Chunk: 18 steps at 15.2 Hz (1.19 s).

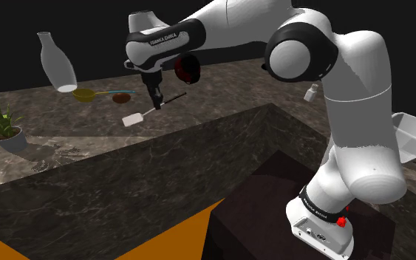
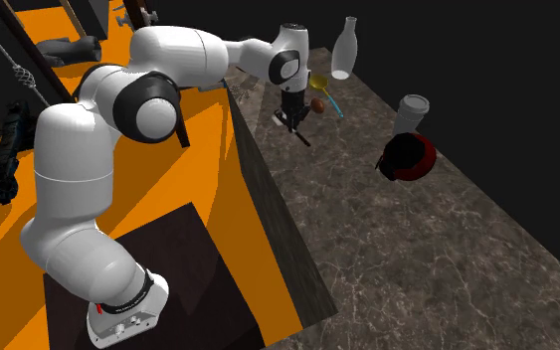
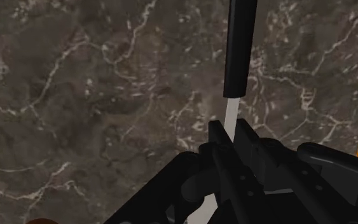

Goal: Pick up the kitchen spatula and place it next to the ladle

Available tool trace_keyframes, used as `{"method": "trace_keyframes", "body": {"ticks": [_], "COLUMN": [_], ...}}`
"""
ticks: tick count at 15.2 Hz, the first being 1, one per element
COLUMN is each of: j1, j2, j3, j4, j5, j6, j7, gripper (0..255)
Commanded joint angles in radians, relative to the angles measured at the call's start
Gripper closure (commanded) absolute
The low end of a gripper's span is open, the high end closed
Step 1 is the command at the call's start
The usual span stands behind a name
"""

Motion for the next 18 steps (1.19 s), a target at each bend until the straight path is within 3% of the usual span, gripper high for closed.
{"method": "trace_keyframes", "body": {"ticks": [1,10,11,16,18], "j1": [0.001,0.001,0.001,0.001,0.002], "j2": [0.007,0.013,0.013,0.013,-0.005], "j3": [0.001,0.002,0.002,0.002,0.0], "j4": [-0.022,-0.031,-0.031,-0.031,0.009], "j5": [0.002,0.003,0.003,0.003,-0.001], "j6": [0.028,0.044,0.044,0.044,-0.013], "j7": [0.0,0.0,0.0,0.0,0.003], "gripper": [255,255,0,0,0]}}
